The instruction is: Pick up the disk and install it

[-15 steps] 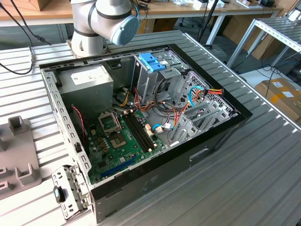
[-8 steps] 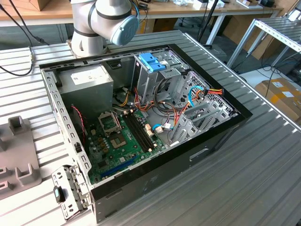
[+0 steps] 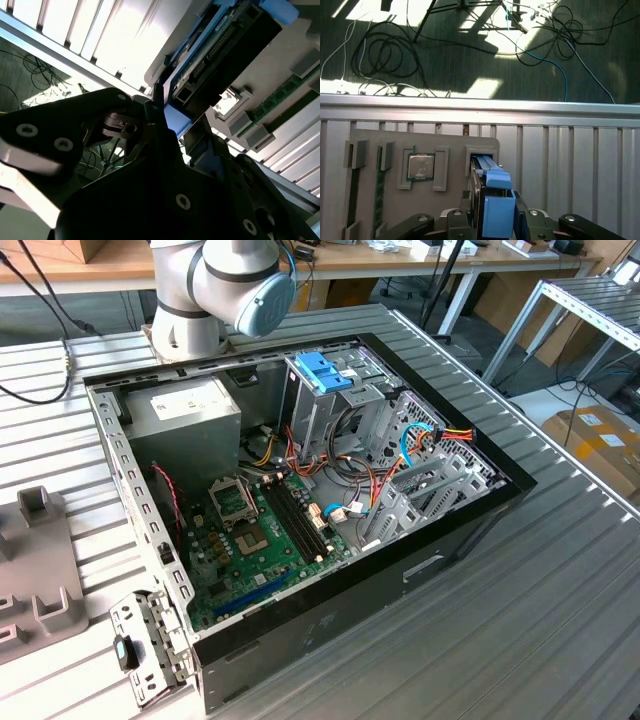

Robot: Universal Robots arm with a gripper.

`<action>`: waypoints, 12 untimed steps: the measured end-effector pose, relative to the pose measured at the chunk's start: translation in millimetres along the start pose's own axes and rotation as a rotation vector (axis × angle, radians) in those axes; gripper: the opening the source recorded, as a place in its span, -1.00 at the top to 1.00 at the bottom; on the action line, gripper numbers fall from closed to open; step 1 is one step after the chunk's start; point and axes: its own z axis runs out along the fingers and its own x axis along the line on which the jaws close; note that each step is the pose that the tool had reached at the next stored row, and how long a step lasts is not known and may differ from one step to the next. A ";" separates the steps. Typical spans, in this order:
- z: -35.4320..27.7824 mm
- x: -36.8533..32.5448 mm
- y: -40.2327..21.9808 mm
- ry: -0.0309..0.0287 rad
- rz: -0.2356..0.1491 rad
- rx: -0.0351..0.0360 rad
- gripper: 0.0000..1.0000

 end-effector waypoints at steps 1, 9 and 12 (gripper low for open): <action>0.8 0.1 0.0 0.0001 -0.001 -0.0001 0.16; 8.4 0.4 -0.4 0.0004 -0.006 -0.0006 0.16; 8.6 0.4 -0.4 0.0003 -0.007 -0.0003 0.16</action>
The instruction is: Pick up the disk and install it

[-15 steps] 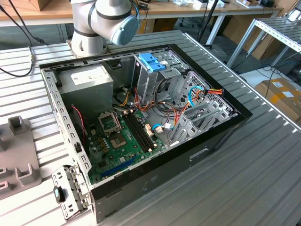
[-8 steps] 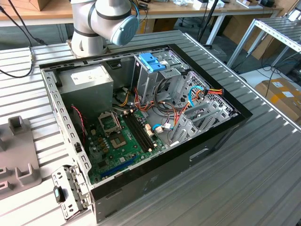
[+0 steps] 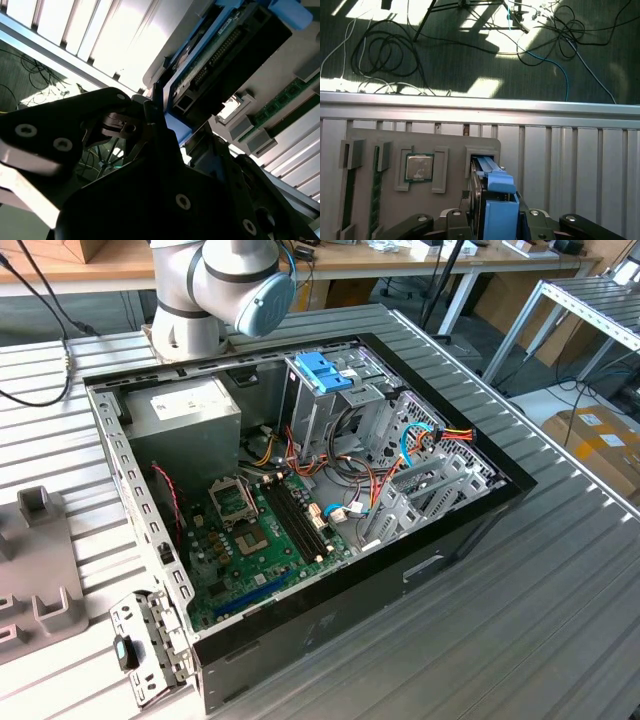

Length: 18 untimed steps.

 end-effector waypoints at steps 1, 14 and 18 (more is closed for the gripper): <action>0.0 0.0 0.0 0.0000 0.000 0.0001 0.16; -1.3 -0.1 0.1 -0.0003 -0.001 -0.0001 0.25; -3.2 -0.2 0.1 -0.0010 -0.001 0.0003 0.25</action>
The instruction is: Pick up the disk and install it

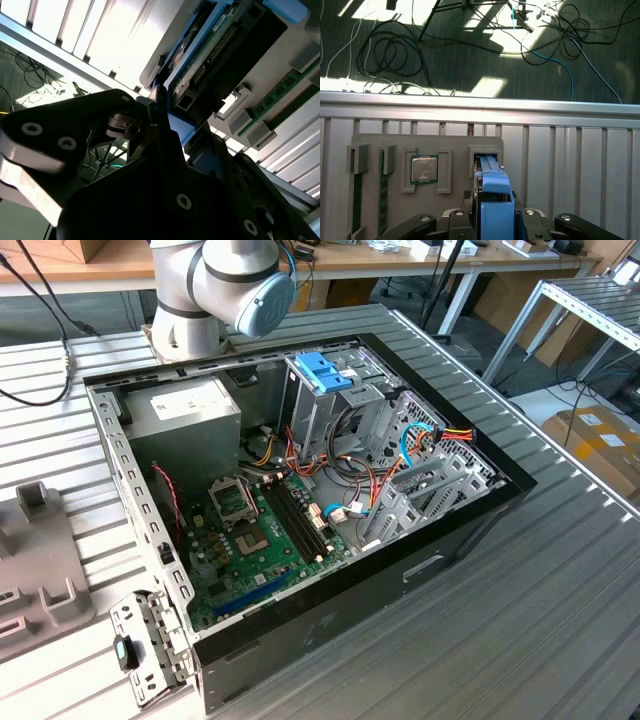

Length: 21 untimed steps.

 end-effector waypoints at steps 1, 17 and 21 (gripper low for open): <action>-0.2 0.0 0.0 0.0000 0.000 -0.0001 0.25; -1.6 -0.1 -0.6 -0.0010 0.000 -0.0005 0.25; -3.3 -0.2 -0.6 -0.0009 0.000 -0.0007 0.25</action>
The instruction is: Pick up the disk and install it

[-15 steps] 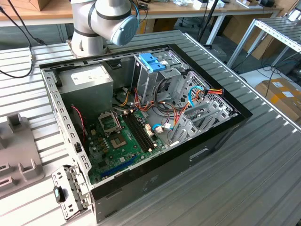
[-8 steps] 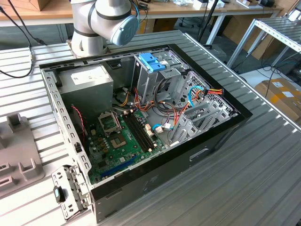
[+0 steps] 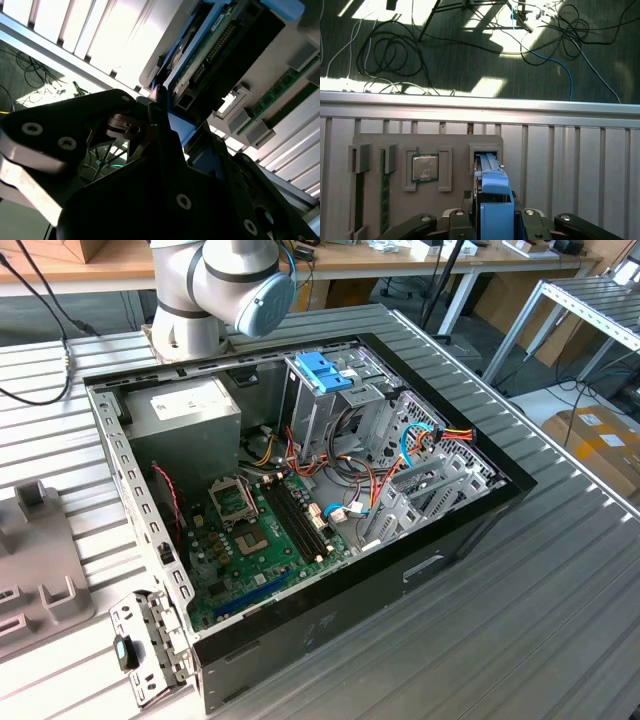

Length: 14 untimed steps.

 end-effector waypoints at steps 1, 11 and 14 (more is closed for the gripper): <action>-0.5 0.0 0.0 -0.0001 0.000 0.0001 0.25; -7.6 -0.4 0.1 -0.0001 0.000 0.0001 0.25; -9.6 -0.5 0.2 -0.0004 0.000 0.0003 0.25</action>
